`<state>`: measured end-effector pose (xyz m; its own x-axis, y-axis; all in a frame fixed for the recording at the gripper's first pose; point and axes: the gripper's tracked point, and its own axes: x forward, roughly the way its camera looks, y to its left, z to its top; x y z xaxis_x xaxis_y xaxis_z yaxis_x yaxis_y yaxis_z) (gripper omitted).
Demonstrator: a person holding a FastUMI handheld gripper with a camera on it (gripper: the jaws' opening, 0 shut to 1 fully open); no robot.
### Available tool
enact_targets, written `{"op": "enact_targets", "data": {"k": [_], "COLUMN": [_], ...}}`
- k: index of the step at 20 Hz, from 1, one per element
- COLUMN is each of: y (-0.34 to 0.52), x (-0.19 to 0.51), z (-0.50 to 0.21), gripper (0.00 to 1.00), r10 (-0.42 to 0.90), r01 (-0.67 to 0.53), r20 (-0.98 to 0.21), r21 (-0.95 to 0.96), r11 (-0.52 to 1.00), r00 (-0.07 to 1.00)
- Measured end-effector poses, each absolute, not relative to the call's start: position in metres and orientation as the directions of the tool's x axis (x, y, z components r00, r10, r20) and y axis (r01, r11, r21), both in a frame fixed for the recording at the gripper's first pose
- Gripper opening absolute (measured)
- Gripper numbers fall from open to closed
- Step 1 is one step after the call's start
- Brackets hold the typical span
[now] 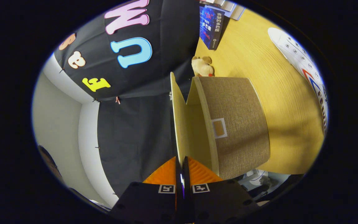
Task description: Open the storage box then place both shoes into the box .Put the left shoe in first, then the right shoe, with the right side of both shoes facing outward in a uniform manner.
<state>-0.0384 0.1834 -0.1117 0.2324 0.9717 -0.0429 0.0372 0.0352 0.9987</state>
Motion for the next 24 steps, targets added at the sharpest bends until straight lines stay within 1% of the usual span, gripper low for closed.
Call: {"op": "enact_targets", "data": {"k": [5, 7, 9, 11, 16, 20, 24], "y": [0.189, 0.194, 0.196, 0.203, 0.232, 0.266, 0.316], "x": [-0.040, -0.039, -0.032, -0.030, -0.031, -0.034, -0.046], "z": [-0.091, -0.086, -0.085, -0.074, -0.031, 0.001, 0.027], "gripper": [0.05, 0.05, 0.05, 0.05, 0.05, 0.05, 0.06], "r10": [0.972, 0.969, 0.955, 0.946, 0.940, 0.930, 0.941], "r01": [-0.008, -0.023, -0.049, -0.069, -0.118, -0.232, -0.292], "r20": [-0.056, -0.087, -0.135, -0.153, -0.137, -0.138, -0.118], "r21": [0.998, 0.995, 0.987, 0.981, 0.976, 0.947, 0.932], "r11": [0.059, 0.095, 0.153, 0.180, 0.181, 0.225, 0.215], "r00": [0.228, 0.232, 0.266, 0.286, 0.313, 0.340, 0.317]}}
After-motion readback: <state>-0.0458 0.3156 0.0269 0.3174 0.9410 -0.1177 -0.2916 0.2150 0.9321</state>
